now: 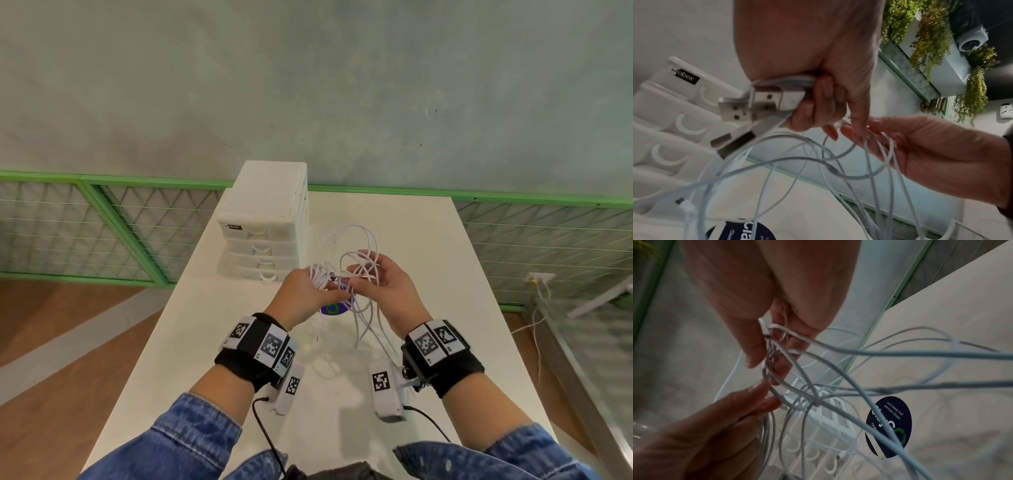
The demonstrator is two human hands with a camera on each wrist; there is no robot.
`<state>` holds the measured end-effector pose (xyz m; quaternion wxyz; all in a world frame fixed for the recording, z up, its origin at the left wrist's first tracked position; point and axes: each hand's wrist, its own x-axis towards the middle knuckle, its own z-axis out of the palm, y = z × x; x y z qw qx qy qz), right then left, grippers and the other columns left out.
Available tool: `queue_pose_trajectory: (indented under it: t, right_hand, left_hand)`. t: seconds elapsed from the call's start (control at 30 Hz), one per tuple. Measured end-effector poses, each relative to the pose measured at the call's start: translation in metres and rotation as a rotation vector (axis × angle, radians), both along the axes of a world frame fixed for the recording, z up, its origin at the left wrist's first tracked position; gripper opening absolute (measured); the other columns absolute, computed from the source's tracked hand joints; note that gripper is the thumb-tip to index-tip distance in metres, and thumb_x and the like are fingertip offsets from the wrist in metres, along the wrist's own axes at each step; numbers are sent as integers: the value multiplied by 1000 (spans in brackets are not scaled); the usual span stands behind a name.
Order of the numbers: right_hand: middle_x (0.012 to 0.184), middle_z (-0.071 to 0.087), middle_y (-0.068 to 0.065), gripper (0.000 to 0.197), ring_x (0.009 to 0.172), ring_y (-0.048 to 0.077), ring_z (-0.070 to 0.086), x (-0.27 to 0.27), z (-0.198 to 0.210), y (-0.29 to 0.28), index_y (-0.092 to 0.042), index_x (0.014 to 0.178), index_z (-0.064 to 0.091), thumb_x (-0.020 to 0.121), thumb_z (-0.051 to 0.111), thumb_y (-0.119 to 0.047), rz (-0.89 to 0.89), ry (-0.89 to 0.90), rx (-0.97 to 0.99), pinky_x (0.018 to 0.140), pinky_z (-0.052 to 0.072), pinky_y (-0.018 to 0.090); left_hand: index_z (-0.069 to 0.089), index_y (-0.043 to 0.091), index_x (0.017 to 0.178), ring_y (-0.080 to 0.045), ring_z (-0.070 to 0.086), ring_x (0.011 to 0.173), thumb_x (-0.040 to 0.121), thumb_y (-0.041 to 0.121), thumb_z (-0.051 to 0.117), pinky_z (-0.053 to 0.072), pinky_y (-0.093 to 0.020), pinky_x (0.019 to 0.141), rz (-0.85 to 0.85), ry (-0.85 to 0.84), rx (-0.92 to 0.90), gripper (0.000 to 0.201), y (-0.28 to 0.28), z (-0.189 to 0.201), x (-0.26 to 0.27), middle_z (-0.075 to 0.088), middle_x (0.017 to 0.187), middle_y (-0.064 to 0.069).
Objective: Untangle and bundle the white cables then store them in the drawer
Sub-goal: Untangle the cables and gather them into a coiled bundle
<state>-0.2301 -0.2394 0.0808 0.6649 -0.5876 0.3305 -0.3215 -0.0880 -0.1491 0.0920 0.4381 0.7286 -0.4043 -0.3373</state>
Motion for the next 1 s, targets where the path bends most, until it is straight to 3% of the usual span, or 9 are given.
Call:
queue_pose_trajectory:
  t: [0.07,0.27,0.4,0.47,0.53,0.67,0.8,0.9,1.0]
  right_hand:
    - [100,69,6,44,94,17,66,0,0,1,-18,116,59,79,65,6,32,14,-14,85,53,28]
    - [95,71,5,28,80,13,70,1,4,3,-12,114,60,90,53,1,24,-85,62,70,55,21]
    - [101,72,7,26,92,18,70,4,2,6,-11,117,60,97,45,-18,53,-128,136,76,56,23]
    - [99,72,7,25,88,17,70,5,-1,5,-11,115,60,97,44,-15,53,-118,125,74,55,21]
    - [92,71,9,25,79,13,70,6,-4,3,-6,116,60,97,44,-9,14,-71,57,71,54,19]
    - [74,66,8,22,58,0,63,2,-8,-4,-4,109,62,96,45,-4,-107,76,-92,61,51,13]
    - [63,60,-2,21,62,11,58,-13,-17,-21,-20,100,66,94,48,-10,-249,244,-272,69,51,28]
    - [71,59,-10,22,66,7,53,-24,-22,-32,-24,102,67,94,49,-15,-274,402,-346,68,42,25]
    - [89,65,-4,23,76,12,55,-34,-26,-39,-22,106,67,94,48,-19,-206,558,-346,69,40,25]
  left_hand:
    - [72,7,84,4,62,61,74,19,80,43,-8,55,22,-2,1,18,-2,-3,-1,69,70,6]
    - [74,10,86,-8,68,73,66,25,85,50,-12,62,83,42,-51,28,-4,-9,-8,74,80,0]
    - [71,6,74,0,60,55,72,14,79,44,-10,53,158,84,-75,12,-6,-12,-11,69,66,0]
    - [68,-1,76,-6,57,55,76,12,73,43,-16,53,189,37,-56,14,-7,-14,-9,66,65,-4]
    - [67,-3,80,-13,58,61,77,15,70,43,-20,56,182,-8,-51,18,-8,-14,-7,67,71,-8]
    - [65,-5,75,-11,51,54,79,18,70,36,-11,48,184,-72,-69,24,-7,-13,0,60,65,-6]
    - [63,-3,68,-9,48,53,79,19,71,34,-8,46,227,-97,-59,26,-3,-12,11,57,60,-4]
    - [64,-2,68,-4,48,46,78,18,74,33,-9,43,222,-60,-37,25,-2,-11,11,55,56,-1]
    - [64,1,69,-10,33,35,83,29,71,26,-20,39,232,174,-30,32,1,-2,13,39,44,2]
